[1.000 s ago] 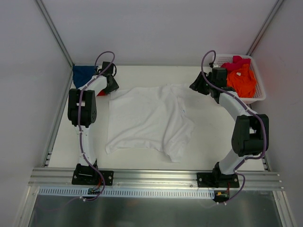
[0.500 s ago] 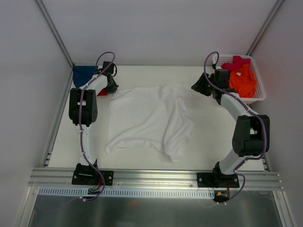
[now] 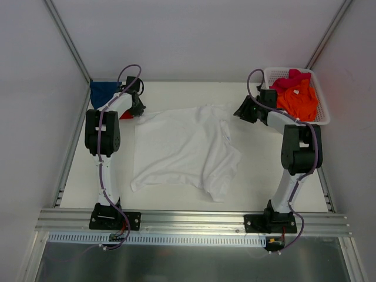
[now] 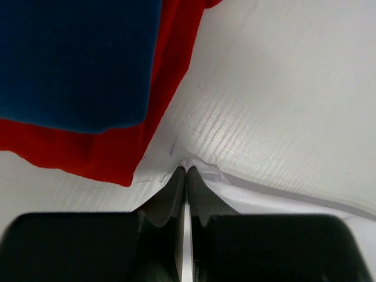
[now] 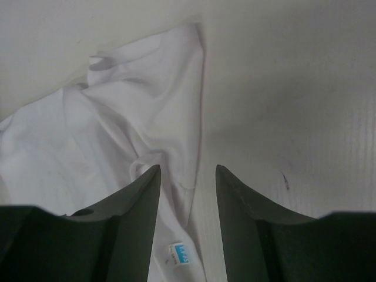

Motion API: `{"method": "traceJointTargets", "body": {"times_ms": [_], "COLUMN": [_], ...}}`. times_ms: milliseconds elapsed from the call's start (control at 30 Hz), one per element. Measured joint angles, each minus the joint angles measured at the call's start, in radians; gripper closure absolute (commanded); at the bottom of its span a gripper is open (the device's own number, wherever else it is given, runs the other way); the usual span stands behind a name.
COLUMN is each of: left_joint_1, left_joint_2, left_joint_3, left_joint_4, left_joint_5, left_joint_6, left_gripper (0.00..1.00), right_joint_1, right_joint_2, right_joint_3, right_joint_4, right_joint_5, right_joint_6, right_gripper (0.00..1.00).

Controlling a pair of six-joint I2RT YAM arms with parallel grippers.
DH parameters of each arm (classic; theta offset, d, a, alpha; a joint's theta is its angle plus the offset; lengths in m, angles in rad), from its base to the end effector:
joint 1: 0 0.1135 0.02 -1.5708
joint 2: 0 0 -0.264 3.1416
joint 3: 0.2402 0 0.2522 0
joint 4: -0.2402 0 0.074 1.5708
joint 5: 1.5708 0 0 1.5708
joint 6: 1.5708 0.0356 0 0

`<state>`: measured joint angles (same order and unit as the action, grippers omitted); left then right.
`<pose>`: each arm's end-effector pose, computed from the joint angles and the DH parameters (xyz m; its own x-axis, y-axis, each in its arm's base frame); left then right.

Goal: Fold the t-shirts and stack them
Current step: Flatten the tshirt out

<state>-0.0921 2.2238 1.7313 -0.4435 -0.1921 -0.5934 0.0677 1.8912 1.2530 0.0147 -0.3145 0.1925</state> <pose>0.4878 -0.0382 0.1725 -0.6522 -0.4910 -0.5776 -0.4669 0.8604 -0.2042 0.4215 0.0396 0.2033 -0.6320 0.1395 -0.7623 -0.1976 0.9221 0.3326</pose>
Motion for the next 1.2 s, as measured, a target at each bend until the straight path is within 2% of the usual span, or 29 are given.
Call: {"method": "traceJointTargets", "body": {"times_ms": [200,467,633,767,900,1200], "left_joint_1": [0.015,0.026,0.029,0.029,0.033,0.035], "left_joint_2": [0.0,0.0,0.0,0.0,0.0,0.0], "left_joint_3": [0.0,0.0,0.002,0.002,0.004,0.01], "left_joint_4": [-0.003,-0.004,-0.006,-0.006,-0.008,-0.011], "left_joint_5": [-0.001,-0.002,-0.002,-0.002,-0.002,-0.002], "left_joint_6": [0.005,0.006,0.006,0.006,0.006,0.006], "left_gripper": [1.0,1.0,1.0,1.0,1.0,1.0], "right_joint_1": [-0.014,-0.016,-0.012,-0.003,0.027,0.1], "right_joint_2": [0.133,0.183,0.186,0.179,0.172,0.148], "right_joint_3": [0.101,0.206,0.198,0.13,0.056,0.022], "right_joint_4": [-0.002,-0.001,0.003,0.032,0.045,0.061], "right_joint_5": [-0.03,-0.047,-0.061,-0.068,-0.079,-0.08], "right_joint_6": [0.021,0.029,0.028,0.029,0.041,0.043], "right_gripper": [0.54,0.57,0.61,0.61,0.61,0.61]}}
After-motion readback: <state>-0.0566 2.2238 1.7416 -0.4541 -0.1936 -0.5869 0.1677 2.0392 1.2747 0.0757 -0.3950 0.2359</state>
